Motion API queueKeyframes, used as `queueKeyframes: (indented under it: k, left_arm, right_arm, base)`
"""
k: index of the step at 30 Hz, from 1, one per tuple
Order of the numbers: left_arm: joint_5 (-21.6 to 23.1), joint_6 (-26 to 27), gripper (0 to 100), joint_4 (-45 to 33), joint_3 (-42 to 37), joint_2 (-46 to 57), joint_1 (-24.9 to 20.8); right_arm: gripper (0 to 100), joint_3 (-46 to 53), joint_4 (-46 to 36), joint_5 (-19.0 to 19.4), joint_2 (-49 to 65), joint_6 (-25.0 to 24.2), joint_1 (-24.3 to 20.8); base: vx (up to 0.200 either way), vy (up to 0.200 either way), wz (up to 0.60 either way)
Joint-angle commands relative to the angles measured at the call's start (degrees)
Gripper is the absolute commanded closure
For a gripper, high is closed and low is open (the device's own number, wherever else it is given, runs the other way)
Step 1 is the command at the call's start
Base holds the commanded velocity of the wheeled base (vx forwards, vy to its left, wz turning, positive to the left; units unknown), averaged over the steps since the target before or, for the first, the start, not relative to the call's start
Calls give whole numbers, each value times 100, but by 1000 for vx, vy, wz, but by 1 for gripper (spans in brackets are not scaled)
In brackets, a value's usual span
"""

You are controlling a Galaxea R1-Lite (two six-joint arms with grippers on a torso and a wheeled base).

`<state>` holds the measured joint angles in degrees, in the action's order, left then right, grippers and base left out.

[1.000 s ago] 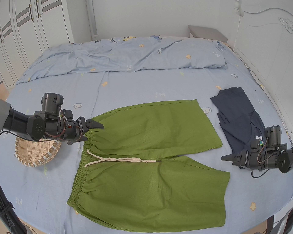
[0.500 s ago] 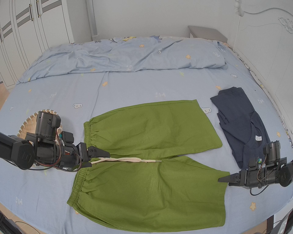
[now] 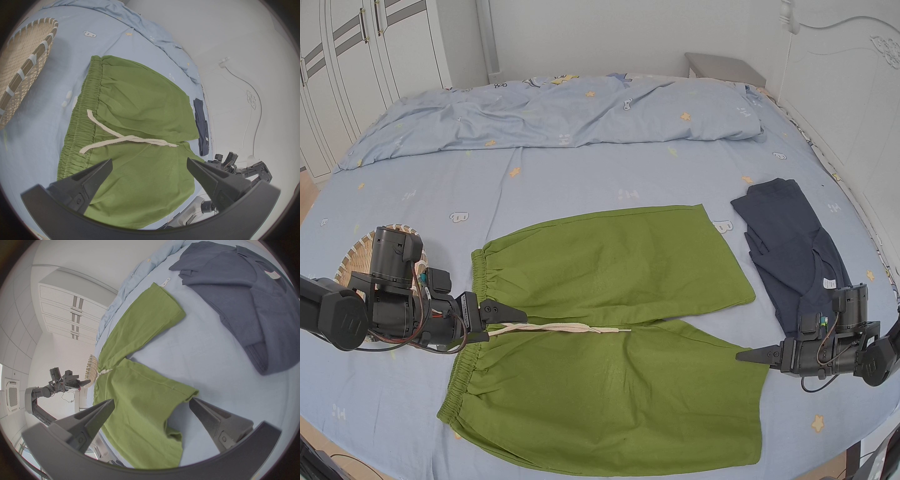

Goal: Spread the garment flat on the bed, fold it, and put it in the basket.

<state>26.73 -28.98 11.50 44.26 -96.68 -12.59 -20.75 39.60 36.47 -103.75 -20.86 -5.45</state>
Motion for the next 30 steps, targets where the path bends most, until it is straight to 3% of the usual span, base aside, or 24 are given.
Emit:
queueKeyframes:
  k: [1,7,30]
  left_arm:
    - [7,-11,0,2,-14,-17,-24]
    - [183,-11,0,2,-76,-369,-182]
    - [218,-11,0,2,-85,-395,-200]
  right_arm:
    - [0,-8,303,0,-418,-155,-9]
    - [0,-70,497,62,-470,-639,-26]
    - [0,-228,497,229,-479,-946,167]
  base:
    - [0,0,0]
    - [0,0,0]
    - [0,0,0]
